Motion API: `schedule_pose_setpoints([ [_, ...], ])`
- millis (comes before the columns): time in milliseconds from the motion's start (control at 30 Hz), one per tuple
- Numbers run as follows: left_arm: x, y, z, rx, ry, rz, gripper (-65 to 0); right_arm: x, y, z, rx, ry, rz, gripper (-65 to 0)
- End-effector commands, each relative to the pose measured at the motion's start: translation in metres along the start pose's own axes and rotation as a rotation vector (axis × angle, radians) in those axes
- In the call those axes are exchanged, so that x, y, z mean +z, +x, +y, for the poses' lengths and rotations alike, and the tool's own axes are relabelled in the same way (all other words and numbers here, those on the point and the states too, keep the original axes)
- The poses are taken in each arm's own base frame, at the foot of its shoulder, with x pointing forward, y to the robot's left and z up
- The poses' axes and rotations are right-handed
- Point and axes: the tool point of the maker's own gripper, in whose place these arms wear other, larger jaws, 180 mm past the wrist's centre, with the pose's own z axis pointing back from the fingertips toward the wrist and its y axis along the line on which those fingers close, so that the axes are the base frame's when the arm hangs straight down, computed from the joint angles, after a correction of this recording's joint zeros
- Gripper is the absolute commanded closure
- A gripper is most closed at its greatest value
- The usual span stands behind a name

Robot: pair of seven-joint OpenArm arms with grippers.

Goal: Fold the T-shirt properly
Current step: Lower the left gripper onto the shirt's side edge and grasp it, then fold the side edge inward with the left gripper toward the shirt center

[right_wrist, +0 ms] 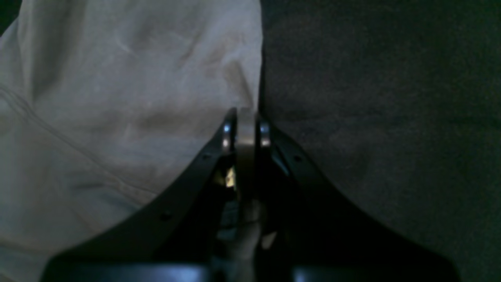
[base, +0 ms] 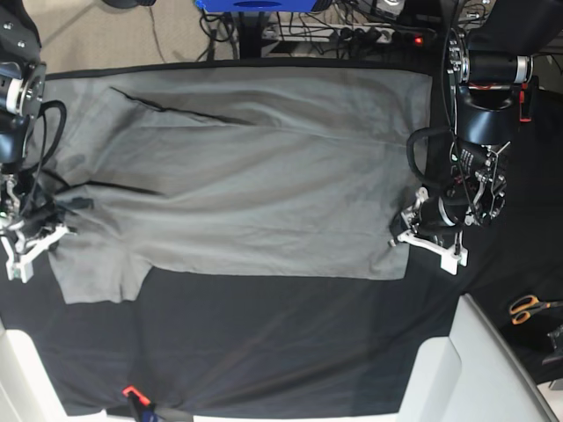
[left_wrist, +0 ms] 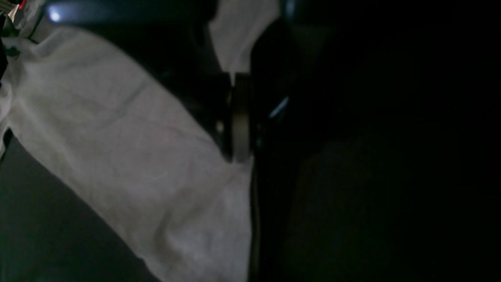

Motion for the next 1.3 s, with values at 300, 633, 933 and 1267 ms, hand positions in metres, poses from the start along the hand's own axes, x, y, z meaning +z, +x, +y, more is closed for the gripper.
schedule_pose_setpoints([
  [300,0.0,-0.027,0.012,-0.012,0.043,0.107,0.0,0.004,0.027,-0.012,0.001,-0.021,-0.066,-0.2],
  [633,0.006,-0.036,0.014,-0.026,0.042,0.141,0.0,0.004,0.027,-0.012,0.001,-0.021,-0.066,-0.2],
  [933,0.038,-0.028,0.042,0.078,0.107,0.045,0.0,0.004,0.027,-0.012,0.003,-0.021,-0.065,-0.2],
  [1267,0.047,-0.006,0.028,0.054,0.079,0.02,-9.9,0.003,0.026,-0.009,0.003,-0.017,-0.061,-0.2],
])
